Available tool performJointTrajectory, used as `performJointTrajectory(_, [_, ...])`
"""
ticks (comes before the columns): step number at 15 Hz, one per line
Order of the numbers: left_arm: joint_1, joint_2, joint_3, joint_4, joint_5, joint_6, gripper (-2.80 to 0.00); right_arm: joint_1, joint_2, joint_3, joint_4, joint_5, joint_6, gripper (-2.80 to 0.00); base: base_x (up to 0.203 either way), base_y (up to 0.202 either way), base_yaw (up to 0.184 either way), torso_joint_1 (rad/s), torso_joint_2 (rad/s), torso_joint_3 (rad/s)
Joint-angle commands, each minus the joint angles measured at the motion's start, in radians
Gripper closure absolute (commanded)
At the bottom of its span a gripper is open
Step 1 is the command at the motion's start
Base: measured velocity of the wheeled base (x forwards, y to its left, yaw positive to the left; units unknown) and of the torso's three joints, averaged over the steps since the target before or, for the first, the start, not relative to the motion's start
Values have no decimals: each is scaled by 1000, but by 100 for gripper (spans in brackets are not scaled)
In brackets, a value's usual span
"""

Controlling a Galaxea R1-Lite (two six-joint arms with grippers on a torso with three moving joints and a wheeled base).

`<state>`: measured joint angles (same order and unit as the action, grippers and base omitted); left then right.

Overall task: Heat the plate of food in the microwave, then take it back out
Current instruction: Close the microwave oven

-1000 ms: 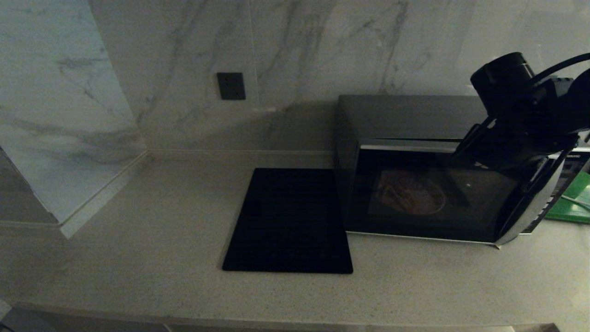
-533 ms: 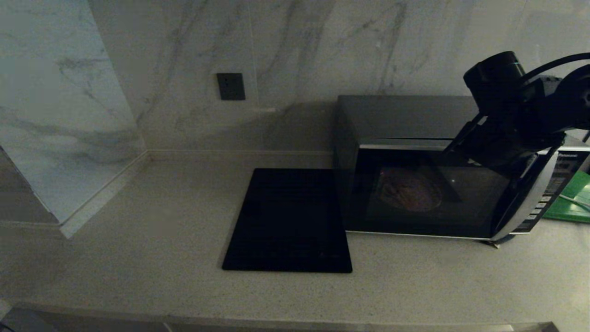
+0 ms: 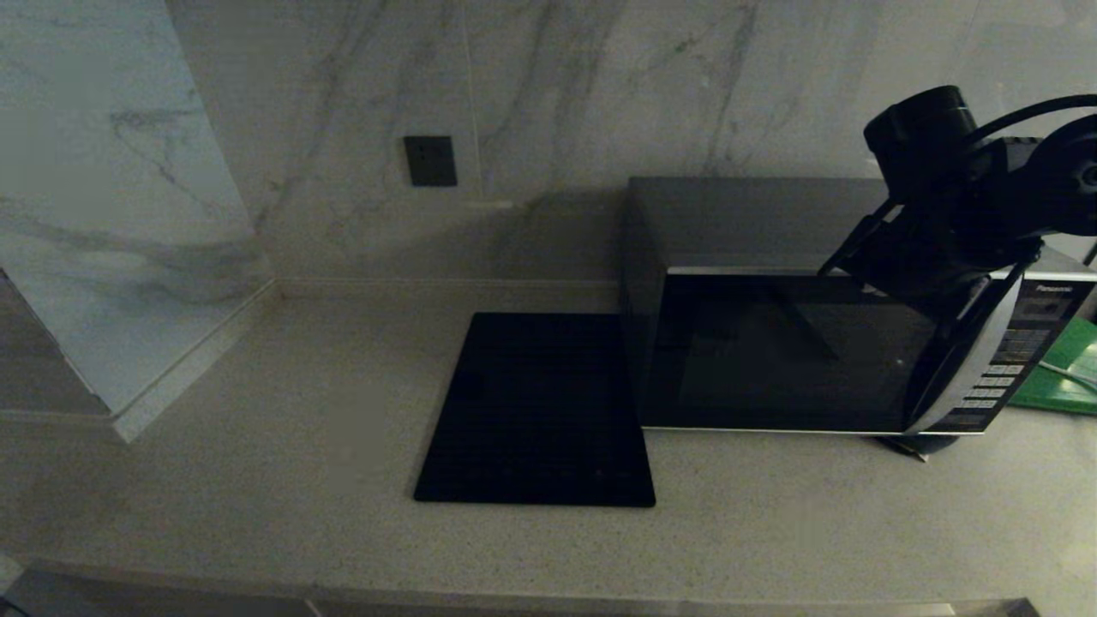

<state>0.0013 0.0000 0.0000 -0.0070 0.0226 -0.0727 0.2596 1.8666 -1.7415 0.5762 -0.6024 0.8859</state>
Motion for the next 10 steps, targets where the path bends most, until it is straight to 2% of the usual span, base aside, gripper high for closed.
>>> performJointTrajectory(1, [0,0,0,-1,0,-1,0,-14,3,7,5,0,10,0,0,0,0,0,0,0])
performJointTrajectory(4, [0,1,0,-1,0,-1,0,-26,-74,23,8,7,6,0,0,0,0,0,0,0])
performJointTrajectory(7, [0,0,0,-1,0,-1,0,-77,-261,91,15,80,-9,0,0,0,0,0,0,0])
performJointTrajectory(8, [0,0,0,-1,0,-1,0,-134,-310,130,17,126,-20,0,0,0,0,0,0,0])
performJointTrajectory(10, [0,0,0,-1,0,-1,0,-299,-358,199,19,242,-32,0,0,0,0,0,0,0])
